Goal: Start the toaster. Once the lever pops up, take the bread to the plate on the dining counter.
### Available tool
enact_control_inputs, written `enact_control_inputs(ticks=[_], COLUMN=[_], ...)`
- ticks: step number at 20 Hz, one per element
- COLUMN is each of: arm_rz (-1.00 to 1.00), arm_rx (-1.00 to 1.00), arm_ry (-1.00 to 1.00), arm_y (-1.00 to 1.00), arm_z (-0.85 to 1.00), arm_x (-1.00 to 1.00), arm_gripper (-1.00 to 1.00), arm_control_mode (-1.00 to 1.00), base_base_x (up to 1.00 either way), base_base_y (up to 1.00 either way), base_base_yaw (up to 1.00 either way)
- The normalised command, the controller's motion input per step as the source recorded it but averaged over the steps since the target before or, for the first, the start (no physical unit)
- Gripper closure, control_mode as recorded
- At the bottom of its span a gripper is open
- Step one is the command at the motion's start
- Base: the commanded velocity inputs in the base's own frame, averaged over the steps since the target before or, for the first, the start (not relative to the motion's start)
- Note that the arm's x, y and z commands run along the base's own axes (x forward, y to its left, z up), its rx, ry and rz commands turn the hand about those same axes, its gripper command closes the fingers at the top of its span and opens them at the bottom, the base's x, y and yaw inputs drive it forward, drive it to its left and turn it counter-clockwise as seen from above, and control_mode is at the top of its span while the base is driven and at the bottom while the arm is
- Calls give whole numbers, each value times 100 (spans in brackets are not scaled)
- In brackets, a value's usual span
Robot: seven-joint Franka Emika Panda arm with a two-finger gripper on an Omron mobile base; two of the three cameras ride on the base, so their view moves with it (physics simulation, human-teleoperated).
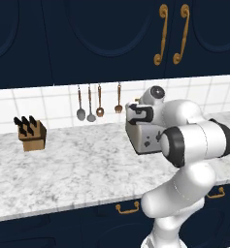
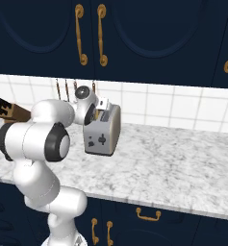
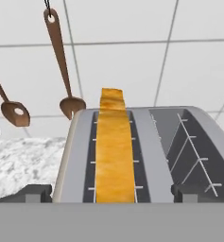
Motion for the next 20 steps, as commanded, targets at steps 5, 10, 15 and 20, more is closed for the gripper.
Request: enact_control_inputs(ticks=[5, 10, 15, 20], arm_rz=[0, 0, 0, 0], arm_rx=[0, 0, 0, 0], arm_ry=[0, 0, 0, 0], arm_y=[-5, 0, -1, 0], arm_z=[-3, -1, -8, -13], arm_x=[21, 3, 0, 0], arm_gripper=[-100, 100, 100, 100], arm_control_mode=[-100, -100, -100, -100], base_base_x=[0, 0, 0, 0], base_base_y=[0, 0, 0, 0], base_base_yaw=[0, 0, 0, 0])
